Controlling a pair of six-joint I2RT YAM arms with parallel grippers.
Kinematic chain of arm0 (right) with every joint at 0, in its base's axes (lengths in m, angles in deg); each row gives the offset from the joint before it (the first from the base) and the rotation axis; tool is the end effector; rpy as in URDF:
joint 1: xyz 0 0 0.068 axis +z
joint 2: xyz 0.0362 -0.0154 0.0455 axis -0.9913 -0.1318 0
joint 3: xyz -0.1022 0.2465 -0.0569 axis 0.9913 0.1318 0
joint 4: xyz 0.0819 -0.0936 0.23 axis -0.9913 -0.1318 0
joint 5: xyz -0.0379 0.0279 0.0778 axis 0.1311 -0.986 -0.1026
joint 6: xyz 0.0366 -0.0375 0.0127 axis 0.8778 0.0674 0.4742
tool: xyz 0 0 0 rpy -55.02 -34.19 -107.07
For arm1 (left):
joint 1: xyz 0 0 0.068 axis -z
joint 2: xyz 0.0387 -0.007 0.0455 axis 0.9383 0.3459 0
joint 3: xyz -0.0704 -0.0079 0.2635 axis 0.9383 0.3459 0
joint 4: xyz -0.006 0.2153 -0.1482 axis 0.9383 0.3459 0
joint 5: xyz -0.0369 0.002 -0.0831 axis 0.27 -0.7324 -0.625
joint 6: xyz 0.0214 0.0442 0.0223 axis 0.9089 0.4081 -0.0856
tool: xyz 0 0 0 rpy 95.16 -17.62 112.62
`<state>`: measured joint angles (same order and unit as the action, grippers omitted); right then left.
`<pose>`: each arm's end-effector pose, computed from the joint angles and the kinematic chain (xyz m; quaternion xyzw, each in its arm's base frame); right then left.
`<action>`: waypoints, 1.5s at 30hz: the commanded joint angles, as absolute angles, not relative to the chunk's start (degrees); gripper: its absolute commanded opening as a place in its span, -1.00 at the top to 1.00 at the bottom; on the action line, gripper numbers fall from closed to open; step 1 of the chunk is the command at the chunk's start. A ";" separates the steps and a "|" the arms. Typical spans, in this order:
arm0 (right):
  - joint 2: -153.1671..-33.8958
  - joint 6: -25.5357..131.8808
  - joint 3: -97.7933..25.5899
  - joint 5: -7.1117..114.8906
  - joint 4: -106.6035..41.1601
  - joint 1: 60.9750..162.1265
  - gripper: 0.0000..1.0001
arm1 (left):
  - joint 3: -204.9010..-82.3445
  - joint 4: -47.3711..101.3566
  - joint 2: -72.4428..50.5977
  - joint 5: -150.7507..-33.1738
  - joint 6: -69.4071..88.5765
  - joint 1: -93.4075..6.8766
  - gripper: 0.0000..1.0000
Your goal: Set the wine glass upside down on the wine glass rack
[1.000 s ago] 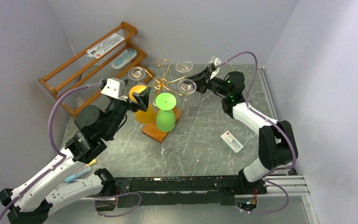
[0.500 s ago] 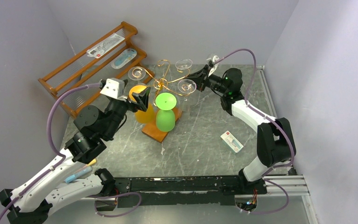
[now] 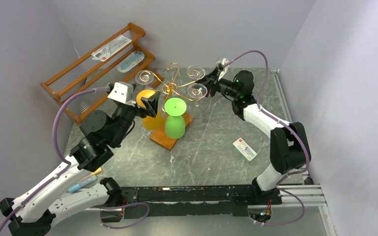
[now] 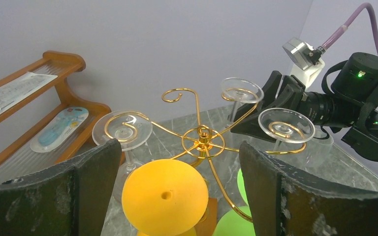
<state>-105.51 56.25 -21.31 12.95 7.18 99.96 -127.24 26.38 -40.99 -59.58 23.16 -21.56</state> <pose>0.3450 0.1370 0.3094 -0.3478 0.5815 0.4265 0.5991 0.1229 -0.1156 0.4290 0.1095 0.6197 -0.1813 0.7557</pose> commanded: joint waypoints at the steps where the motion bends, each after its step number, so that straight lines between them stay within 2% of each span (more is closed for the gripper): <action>1: -102.65 54.18 -20.14 16.19 4.82 99.90 0.17 | -127.56 26.55 -41.15 -60.54 22.57 -21.38 -0.86; 6: -97.71 51.23 -17.32 22.31 0.99 99.87 0.09 | -127.24 25.69 -41.50 -61.51 21.89 -21.42 -0.86; 14: -89.86 49.23 -13.37 31.34 -6.64 99.84 -0.14 | -127.62 26.47 -41.46 -62.13 21.52 -21.43 -0.86; 17: -86.45 50.23 -13.75 37.43 -15.02 99.88 -0.17 | -127.43 26.03 -41.90 -62.65 21.52 -21.42 -0.87; 29: -75.86 68.04 -21.48 85.75 -59.41 99.76 -0.17 | -127.46 25.98 -41.24 -66.19 19.43 -21.49 -0.93; 33: -76.19 68.60 -21.21 87.36 -62.12 99.74 -0.18 | -127.70 26.12 -40.60 -67.00 18.99 -21.49 -0.93; 37: -81.32 70.07 -22.77 87.26 -63.86 99.39 -0.18 | -128.15 26.75 -39.61 -67.61 18.70 -21.46 -0.91; 45: -86.91 67.83 -22.77 81.59 -60.22 99.34 0.04 | -127.83 25.97 -38.87 -69.58 17.06 -21.45 -0.89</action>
<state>-86.78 68.84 -22.53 83.49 -61.16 99.72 -127.24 26.38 -39.24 -67.60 18.33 -21.56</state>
